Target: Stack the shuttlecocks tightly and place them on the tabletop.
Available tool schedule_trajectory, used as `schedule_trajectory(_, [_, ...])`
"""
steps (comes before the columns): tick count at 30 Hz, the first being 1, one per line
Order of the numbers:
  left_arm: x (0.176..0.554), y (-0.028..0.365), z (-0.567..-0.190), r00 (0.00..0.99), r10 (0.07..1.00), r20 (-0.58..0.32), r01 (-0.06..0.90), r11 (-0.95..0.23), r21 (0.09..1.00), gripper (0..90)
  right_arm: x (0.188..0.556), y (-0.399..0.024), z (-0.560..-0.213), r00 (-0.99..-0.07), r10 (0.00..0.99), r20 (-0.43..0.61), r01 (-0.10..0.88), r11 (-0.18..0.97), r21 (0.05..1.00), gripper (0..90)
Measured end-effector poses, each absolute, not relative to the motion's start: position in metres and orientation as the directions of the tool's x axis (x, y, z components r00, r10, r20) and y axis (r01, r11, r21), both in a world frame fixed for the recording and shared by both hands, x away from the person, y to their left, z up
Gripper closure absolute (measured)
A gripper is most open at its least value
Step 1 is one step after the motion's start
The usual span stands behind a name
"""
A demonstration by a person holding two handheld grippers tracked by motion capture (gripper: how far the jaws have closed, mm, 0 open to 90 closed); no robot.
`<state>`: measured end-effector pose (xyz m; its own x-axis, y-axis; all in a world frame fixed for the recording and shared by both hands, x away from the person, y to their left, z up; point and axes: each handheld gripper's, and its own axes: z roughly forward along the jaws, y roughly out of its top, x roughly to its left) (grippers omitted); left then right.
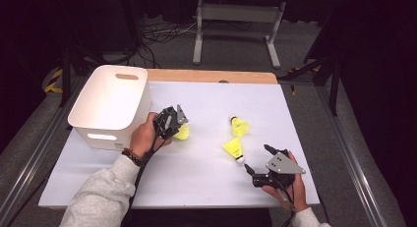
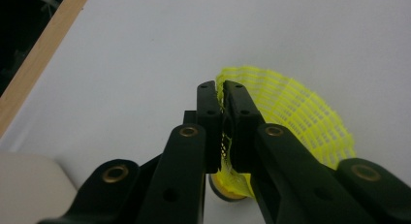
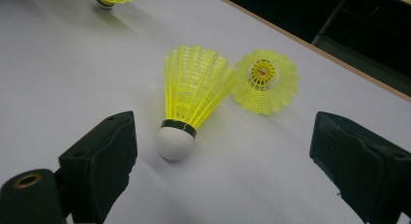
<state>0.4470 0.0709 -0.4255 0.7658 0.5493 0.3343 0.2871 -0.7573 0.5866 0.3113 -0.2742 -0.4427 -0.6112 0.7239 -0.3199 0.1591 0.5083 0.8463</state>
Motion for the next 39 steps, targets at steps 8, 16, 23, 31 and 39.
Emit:
schedule_trajectory(8, [0.458,0.063,-0.431,0.775,0.574,0.266,0.301,-0.705,0.643,72.7,0.311,-0.275,-0.442,-0.606,0.729,-0.318,0.159,0.503,0.849,10.1])
schedule_trajectory(16, [0.462,0.048,-0.439,0.788,0.537,0.3,0.297,-0.759,0.579,83.2,0.312,-0.273,-0.443,-0.617,0.722,-0.315,0.161,0.507,0.847,10.1])
schedule_trajectory(23, [0.467,0.052,-0.442,0.774,0.57,0.277,0.343,-0.745,0.573,86.0,0.311,-0.271,-0.444,-0.624,0.712,-0.321,0.157,0.516,0.842,10.1])
schedule_trajectory(31, [0.47,0.059,-0.441,0.745,0.609,0.272,0.368,-0.716,0.593,85.5,0.312,-0.271,-0.445,-0.627,0.711,-0.318,0.161,0.517,0.84,10.1])
schedule_trajectory(39, [0.47,0.058,-0.439,0.731,0.626,0.271,0.375,-0.701,0.607,76.2,0.313,-0.271,-0.445,-0.627,0.713,-0.315,0.164,0.516,0.841,10.1])
